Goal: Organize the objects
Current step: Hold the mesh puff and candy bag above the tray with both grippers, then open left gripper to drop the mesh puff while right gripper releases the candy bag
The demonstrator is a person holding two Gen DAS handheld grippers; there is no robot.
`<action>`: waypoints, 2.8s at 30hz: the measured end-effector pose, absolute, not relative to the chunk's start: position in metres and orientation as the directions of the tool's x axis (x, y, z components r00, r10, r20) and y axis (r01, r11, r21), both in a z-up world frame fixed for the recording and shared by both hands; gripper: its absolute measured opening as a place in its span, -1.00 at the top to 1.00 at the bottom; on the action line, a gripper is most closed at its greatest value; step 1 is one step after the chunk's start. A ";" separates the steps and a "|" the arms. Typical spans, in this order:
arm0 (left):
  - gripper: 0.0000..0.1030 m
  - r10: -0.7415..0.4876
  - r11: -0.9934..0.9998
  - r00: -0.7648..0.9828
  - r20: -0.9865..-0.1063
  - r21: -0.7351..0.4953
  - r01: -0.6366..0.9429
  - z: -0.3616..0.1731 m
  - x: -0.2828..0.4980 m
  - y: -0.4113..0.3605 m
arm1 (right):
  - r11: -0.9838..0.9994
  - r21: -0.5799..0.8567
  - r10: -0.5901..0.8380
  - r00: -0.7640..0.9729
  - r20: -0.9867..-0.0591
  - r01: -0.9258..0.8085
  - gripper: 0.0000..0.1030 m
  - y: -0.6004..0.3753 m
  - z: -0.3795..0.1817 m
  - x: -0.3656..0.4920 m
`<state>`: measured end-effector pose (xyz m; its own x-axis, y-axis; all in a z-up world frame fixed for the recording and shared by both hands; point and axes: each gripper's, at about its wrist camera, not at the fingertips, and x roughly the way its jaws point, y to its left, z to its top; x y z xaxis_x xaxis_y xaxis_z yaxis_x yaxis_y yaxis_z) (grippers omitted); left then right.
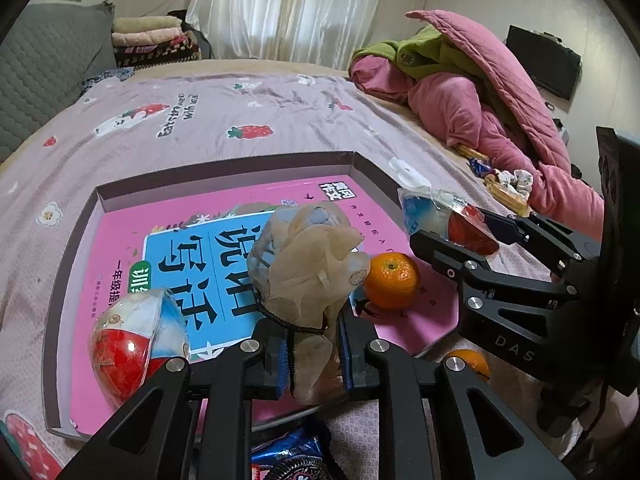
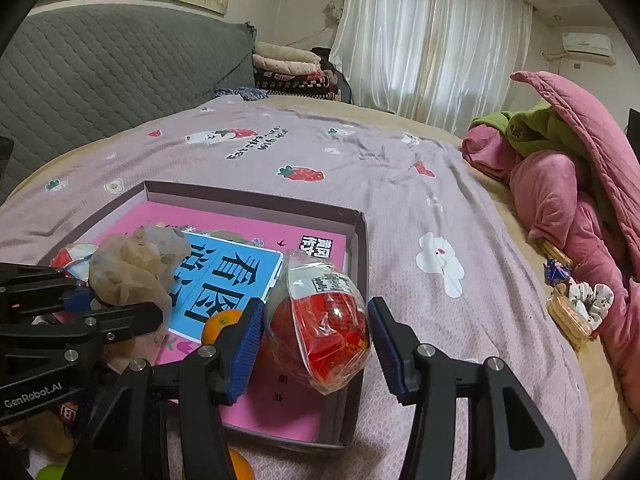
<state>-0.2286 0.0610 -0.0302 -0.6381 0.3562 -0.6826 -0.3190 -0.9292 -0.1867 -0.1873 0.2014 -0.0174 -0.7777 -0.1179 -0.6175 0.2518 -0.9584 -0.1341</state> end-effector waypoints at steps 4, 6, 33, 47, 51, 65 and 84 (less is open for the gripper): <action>0.59 0.339 -0.935 -0.638 -0.691 -0.172 -0.311 -0.033 -0.230 0.061 | -0.957 -0.138 -0.115 -0.772 -0.625 0.254 -0.03 0.200 -0.019 -0.188; 0.59 0.342 -0.933 -0.633 -0.694 -0.174 -0.314 -0.034 -0.230 0.062 | -0.958 -0.137 -0.114 -0.772 -0.625 0.252 -0.03 0.201 -0.020 -0.188; 0.25 0.339 -0.938 -0.619 -0.708 -0.204 -0.281 -0.039 -0.236 0.054 | -0.966 -0.085 -0.134 -0.752 -0.646 0.245 -0.04 0.208 -0.021 -0.185; -0.09 0.338 -0.939 -0.641 -0.689 -0.203 -0.278 -0.030 -0.232 0.052 | -0.969 -0.092 -0.124 -0.769 -0.627 0.231 -0.32 0.210 -0.016 -0.182; -0.22 0.340 -0.939 -0.640 -0.688 -0.208 -0.275 -0.028 -0.232 0.051 | -0.969 -0.091 -0.125 -0.773 -0.622 0.230 -0.34 0.210 -0.014 -0.181; -0.31 0.352 -0.936 -0.664 -0.659 -0.230 -0.268 -0.014 -0.228 0.044 | -0.969 -0.093 -0.130 -0.788 -0.602 0.230 -0.40 0.211 -0.009 -0.176; -0.45 0.303 -0.952 -0.733 -0.609 -0.221 -0.210 0.025 -0.189 0.025 | -0.952 -0.088 -0.200 -0.814 -0.545 0.293 -0.47 0.203 0.014 -0.157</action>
<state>-0.1889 0.0253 0.0245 -0.7334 0.3030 -0.6086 -0.2104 -0.9524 -0.2207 -0.1569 0.2025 0.0142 -0.8142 -0.2001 -0.5450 0.2931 -0.9520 -0.0883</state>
